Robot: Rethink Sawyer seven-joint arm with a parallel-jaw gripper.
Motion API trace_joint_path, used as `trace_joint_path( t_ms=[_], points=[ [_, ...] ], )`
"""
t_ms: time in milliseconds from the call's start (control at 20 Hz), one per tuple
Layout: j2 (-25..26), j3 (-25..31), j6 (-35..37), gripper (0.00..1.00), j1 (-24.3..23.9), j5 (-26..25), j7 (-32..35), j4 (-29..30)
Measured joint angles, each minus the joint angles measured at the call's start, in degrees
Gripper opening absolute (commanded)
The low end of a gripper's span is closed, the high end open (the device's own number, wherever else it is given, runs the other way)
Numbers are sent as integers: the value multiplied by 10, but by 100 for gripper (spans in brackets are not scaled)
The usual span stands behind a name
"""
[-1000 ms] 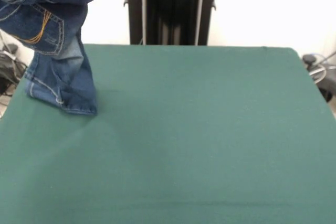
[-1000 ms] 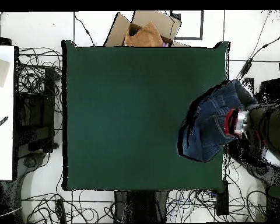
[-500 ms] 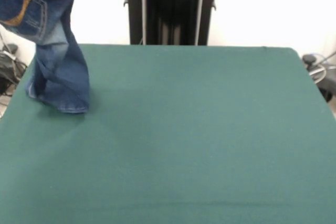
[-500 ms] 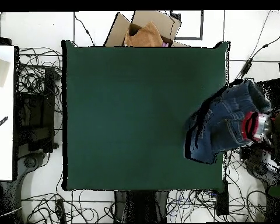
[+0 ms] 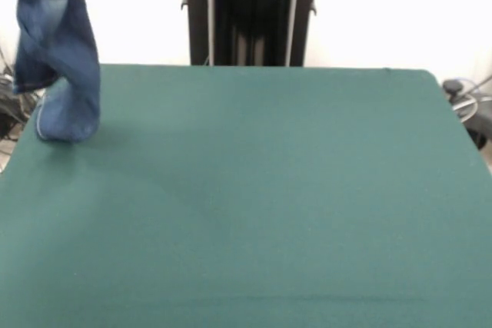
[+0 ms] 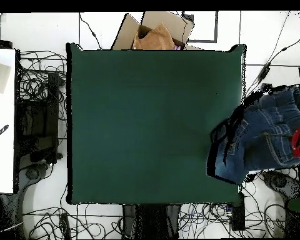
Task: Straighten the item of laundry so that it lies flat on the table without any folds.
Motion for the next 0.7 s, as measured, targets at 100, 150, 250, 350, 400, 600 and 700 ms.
trace_joint_path(
  t_ms=[100, 150, 250, 350, 400, 600, 700],
  points=[
    [6, 4, 27, 0, 6, -12, 0, -32],
    [8, 6, 33, 0, 8, -14, 0, -41],
    [11, 12, 43, 0, 11, -14, 0, -63],
    [12, 15, 45, 0, 14, -14, 0, -77],
    [12, 16, 43, 0, 16, -11, 0, -84],
    [13, 16, 28, 0, 21, -4, 0, -93],
    [16, 16, 22, 0, 24, -4, 0, -96]
  ],
)
